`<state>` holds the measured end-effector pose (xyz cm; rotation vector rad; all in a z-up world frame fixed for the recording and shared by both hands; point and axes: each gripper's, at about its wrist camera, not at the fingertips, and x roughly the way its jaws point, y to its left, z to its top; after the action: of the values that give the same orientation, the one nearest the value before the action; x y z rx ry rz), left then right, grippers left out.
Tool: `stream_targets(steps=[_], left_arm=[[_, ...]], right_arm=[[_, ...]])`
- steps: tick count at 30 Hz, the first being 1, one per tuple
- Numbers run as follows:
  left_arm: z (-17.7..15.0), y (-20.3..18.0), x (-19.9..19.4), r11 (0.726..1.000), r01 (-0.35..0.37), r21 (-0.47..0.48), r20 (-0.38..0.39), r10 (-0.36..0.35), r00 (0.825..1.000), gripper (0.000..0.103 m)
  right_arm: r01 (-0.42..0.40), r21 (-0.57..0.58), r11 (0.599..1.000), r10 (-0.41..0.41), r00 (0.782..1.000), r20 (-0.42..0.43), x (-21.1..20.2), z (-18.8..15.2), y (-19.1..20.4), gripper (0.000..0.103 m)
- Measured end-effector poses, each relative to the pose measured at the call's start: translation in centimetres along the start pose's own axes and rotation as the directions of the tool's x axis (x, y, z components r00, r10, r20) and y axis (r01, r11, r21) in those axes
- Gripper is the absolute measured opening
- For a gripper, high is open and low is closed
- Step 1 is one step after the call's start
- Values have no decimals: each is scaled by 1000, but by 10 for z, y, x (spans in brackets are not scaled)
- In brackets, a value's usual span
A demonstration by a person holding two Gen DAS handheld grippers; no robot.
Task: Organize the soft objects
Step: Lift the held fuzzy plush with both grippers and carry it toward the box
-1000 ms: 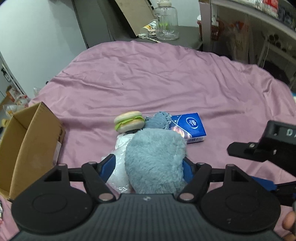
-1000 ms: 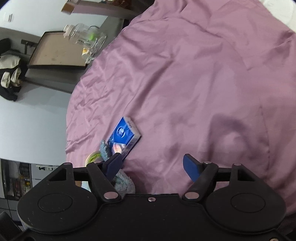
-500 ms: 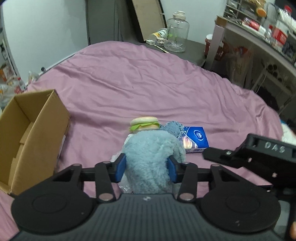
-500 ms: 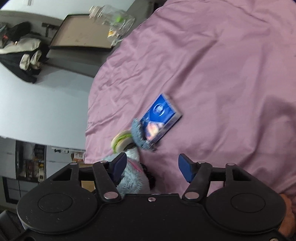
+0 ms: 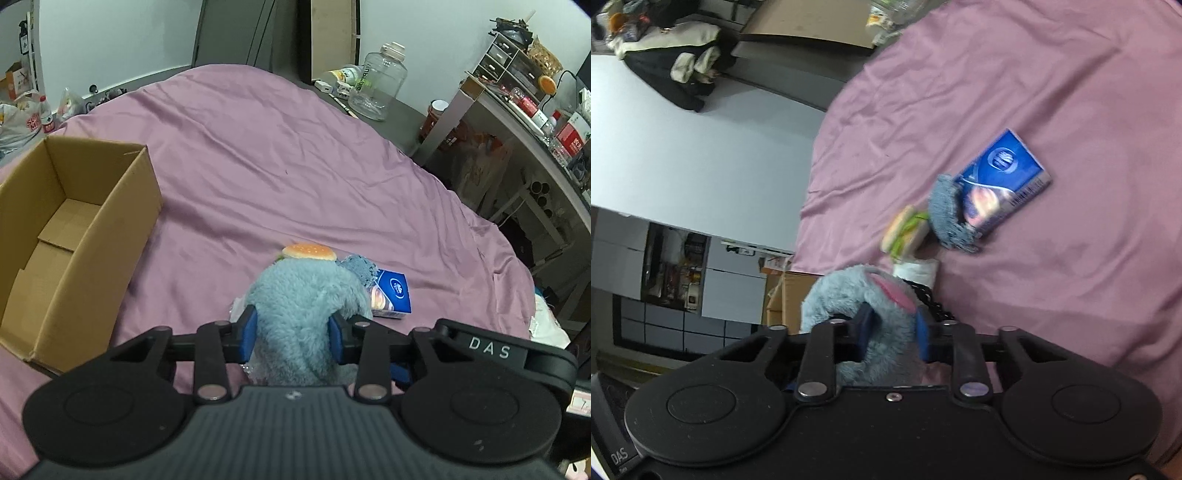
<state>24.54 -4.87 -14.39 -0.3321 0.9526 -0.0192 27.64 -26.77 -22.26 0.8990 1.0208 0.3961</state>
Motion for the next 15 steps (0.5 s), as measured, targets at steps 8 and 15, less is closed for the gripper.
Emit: stream_targets(steps=[8,15], left_arm=[[14,-3,-20,999,15,49,43,-17,999,39],[21,14,-36,999,-26,43,87,23,996,41]], right_arm=[[-26,-66,998,30,997,67,-8,4,22,19],[-6,-171,985,22,995,93,3,-1,54,17]])
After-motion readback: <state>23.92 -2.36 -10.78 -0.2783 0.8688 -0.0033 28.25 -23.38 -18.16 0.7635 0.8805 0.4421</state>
